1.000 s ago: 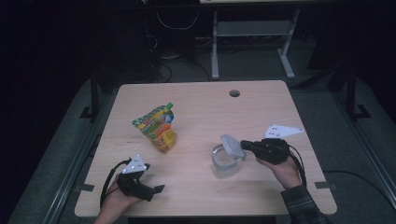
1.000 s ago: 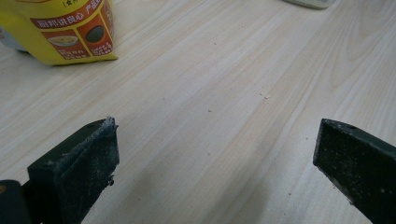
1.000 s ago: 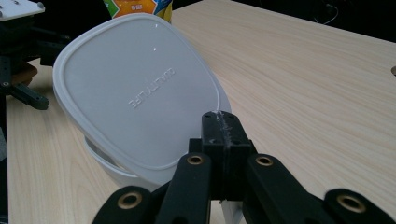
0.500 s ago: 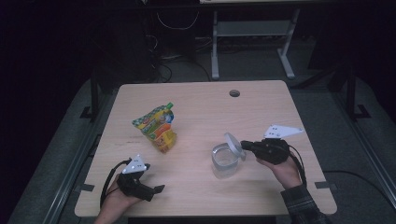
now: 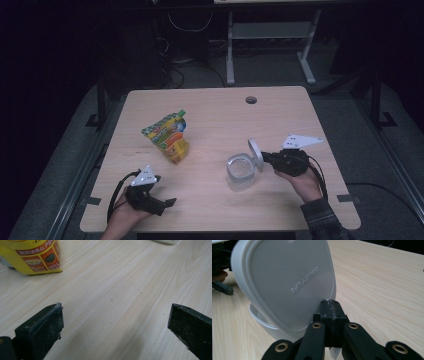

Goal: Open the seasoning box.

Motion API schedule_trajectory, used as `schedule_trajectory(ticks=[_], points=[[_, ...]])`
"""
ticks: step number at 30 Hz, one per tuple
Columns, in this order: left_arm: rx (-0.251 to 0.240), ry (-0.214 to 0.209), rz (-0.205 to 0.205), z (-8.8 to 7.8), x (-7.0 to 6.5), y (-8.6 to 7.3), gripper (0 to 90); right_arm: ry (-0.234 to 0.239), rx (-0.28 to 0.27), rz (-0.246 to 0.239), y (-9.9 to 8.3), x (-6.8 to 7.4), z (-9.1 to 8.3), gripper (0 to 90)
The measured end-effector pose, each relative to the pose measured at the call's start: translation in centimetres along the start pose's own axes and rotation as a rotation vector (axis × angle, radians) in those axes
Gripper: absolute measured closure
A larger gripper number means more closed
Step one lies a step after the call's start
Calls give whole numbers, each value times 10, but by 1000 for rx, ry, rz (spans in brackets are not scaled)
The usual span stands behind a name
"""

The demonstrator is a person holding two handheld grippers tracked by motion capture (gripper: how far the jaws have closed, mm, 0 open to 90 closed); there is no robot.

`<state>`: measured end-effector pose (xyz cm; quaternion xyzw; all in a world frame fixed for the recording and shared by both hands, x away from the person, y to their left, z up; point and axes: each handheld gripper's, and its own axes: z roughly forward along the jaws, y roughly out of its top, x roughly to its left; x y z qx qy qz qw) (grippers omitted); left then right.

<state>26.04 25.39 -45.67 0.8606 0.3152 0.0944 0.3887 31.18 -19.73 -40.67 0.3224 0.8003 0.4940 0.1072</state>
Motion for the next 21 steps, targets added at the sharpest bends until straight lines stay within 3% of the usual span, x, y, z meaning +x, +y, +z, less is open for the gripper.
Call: schedule_trajectory(ticks=[21], points=[[-4,2,-5,0,0,0,0,-36,-3,31,-12,-8,-9,897]])
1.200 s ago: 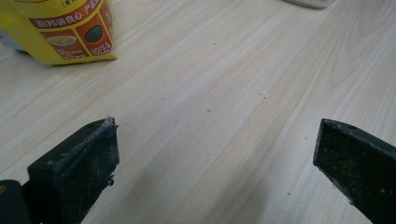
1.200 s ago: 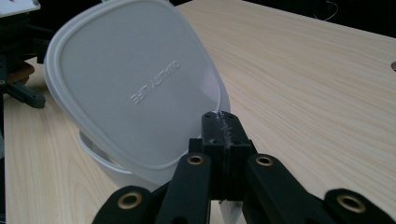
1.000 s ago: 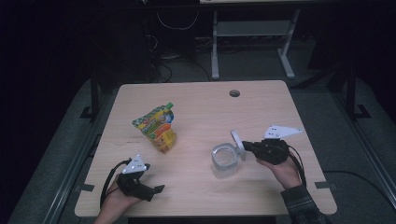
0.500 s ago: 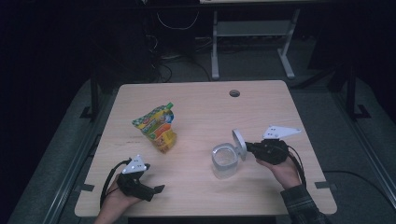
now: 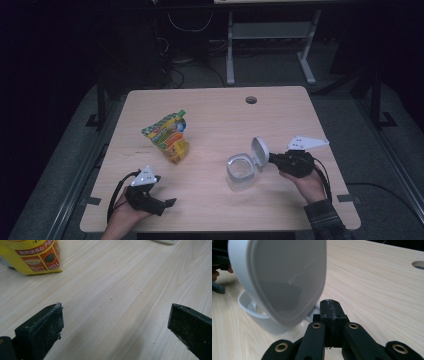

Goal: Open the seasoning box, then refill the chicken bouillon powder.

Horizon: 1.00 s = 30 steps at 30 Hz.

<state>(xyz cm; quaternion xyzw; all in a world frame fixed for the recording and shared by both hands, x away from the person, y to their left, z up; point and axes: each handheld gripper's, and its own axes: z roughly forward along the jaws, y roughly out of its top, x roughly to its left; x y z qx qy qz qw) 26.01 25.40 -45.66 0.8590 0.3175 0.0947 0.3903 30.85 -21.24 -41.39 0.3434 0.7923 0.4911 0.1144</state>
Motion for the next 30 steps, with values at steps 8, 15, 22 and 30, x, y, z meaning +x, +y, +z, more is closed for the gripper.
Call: schedule_trajectory(ticks=[8,15,22,30], points=[[-6,4,-4,-1,0,0,0,-38,6,16,-18,-1,-14,896],[-4,4,-11,0,-1,-1,0,-50,-1,23,-31,3,-22,850],[1,14,-9,-2,2,-1,0,-59,1,37,-40,7,-25,693],[-4,39,-24,-6,8,-1,1,-62,-6,31,-47,10,-28,551]])
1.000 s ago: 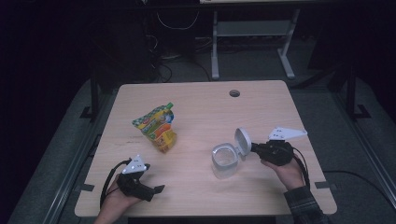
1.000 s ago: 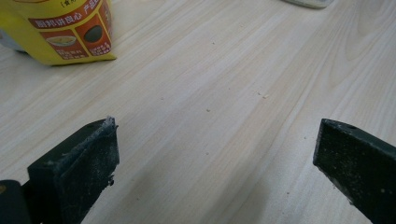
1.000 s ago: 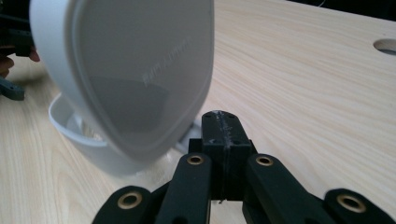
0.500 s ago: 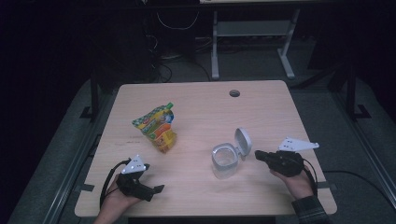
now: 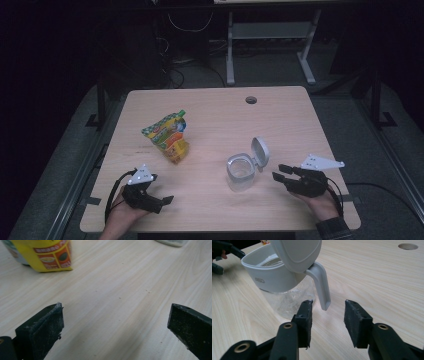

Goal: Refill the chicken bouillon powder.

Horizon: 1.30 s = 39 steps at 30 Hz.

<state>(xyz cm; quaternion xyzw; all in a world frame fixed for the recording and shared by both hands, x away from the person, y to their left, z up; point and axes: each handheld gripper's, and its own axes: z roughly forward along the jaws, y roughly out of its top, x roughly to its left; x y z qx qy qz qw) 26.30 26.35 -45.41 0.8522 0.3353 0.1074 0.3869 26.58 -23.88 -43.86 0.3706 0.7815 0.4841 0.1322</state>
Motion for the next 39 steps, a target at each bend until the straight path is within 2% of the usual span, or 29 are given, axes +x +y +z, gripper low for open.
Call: schedule_trajectory(ticks=[6,13,19,27,33,39], points=[[-17,22,-23,-5,6,1,2,-5,-7,-1,-3,0,-1,474],[-48,45,-46,-14,15,6,2,-2,-12,-5,-4,0,2,457],[-92,31,-72,-22,23,15,2,9,-4,-5,-5,1,4,442],[-168,24,-41,-33,30,34,1,2,-4,-1,-5,1,5,423],[-190,41,-37,-35,39,47,2,-3,-4,-3,-5,0,5,421],[-220,31,-42,-34,51,58,2,-4,3,0,-6,-1,6,422]])
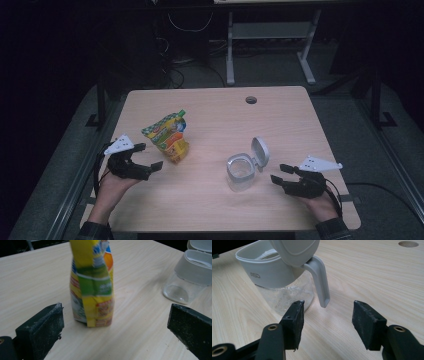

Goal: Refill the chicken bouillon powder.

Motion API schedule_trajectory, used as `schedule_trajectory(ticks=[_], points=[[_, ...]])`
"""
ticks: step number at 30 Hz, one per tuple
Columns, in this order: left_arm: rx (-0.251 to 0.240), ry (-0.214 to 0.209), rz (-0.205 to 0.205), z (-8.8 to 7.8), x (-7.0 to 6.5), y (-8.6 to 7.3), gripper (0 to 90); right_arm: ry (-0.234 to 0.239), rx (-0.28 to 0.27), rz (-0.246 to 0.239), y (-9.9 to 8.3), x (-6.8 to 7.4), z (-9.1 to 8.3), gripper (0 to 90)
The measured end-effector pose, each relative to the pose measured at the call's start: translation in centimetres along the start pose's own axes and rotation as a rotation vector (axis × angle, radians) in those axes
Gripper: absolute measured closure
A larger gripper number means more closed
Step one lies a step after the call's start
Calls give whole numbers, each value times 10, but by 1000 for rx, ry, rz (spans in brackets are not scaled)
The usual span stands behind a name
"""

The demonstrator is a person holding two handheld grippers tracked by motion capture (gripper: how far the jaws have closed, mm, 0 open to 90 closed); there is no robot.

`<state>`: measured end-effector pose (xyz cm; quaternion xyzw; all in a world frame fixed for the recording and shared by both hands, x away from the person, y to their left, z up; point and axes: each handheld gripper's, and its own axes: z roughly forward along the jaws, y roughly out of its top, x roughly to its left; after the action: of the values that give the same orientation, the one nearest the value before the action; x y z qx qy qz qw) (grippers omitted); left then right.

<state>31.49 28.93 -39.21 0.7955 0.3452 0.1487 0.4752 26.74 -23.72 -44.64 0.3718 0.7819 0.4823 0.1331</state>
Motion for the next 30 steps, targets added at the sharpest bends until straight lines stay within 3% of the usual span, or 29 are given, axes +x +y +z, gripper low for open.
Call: schedule_trajectory(ticks=[5,17,26,30], points=[[-18,-5,27,1,7,13,2,-2,2,-5,0,0,1,424],[-92,-4,39,8,20,40,11,-9,6,-3,-1,-2,1,427],[-104,-30,46,23,24,48,169,-14,7,5,-1,-4,-1,431],[-109,-48,42,28,27,48,290,-20,2,10,-2,-5,-2,433]])
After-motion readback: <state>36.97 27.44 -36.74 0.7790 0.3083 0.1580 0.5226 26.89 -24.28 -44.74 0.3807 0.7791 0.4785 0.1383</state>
